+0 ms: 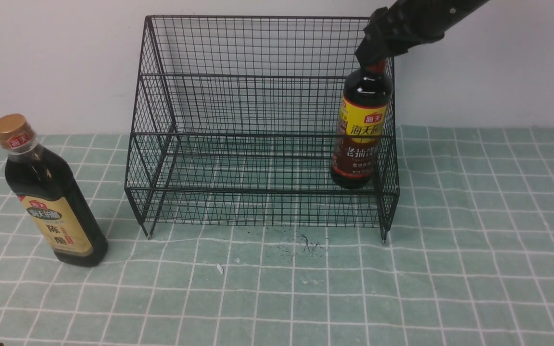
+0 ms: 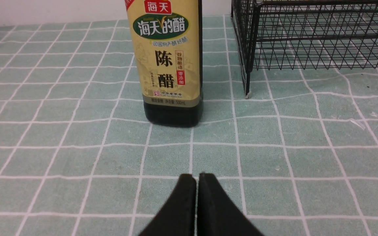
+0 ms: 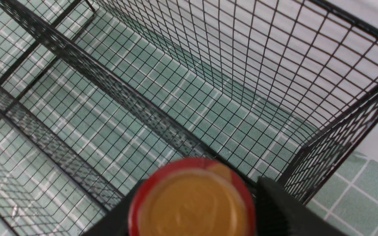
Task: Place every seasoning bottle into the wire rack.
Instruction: Use the right arm to put the condiment bottle back on the shelf, then use the left arm to grab the condiment bottle closest to it
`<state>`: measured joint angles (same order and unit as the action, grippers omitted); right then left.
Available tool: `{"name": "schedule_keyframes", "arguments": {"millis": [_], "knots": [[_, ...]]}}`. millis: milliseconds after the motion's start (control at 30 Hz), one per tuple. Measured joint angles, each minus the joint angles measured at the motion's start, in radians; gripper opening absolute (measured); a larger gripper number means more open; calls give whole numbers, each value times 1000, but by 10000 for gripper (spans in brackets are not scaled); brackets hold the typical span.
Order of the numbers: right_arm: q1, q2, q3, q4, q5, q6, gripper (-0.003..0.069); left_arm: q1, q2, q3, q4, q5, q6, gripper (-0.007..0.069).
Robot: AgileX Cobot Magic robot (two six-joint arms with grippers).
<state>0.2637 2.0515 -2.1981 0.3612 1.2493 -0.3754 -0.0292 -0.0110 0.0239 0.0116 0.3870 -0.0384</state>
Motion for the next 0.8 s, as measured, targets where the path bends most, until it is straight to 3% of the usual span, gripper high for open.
{"name": "schedule_keyframes", "arguments": {"millis": [133,233,300,400,433,467,500,567,733,800], "knots": [[18,-67,0,-39,19,54,487,0,0,0,0,0,0,-10],[20,-166,0,-115,21,175,482,0,0,0,0,0,0,-10],[20,-239,0,-182,24,266,424,0,0,0,0,0,0,-10],[20,-386,0,-278,26,348,258,0,0,0,0,0,0,-10],[20,-397,0,-288,26,358,244,0,0,0,0,0,0,-10],[20,-491,7,-325,27,397,124,0,0,0,0,0,0,-10],[20,-572,31,-339,24,418,60,0,0,0,0,0,0,-10],[20,-689,91,-346,23,447,13,0,0,0,0,0,0,-10],[20,-1010,400,-348,11,470,-12,0,0,0,0,0,0,-10],[20,-1224,700,-344,-92,480,-14,0,0,0,0,0,0,-10]]}}
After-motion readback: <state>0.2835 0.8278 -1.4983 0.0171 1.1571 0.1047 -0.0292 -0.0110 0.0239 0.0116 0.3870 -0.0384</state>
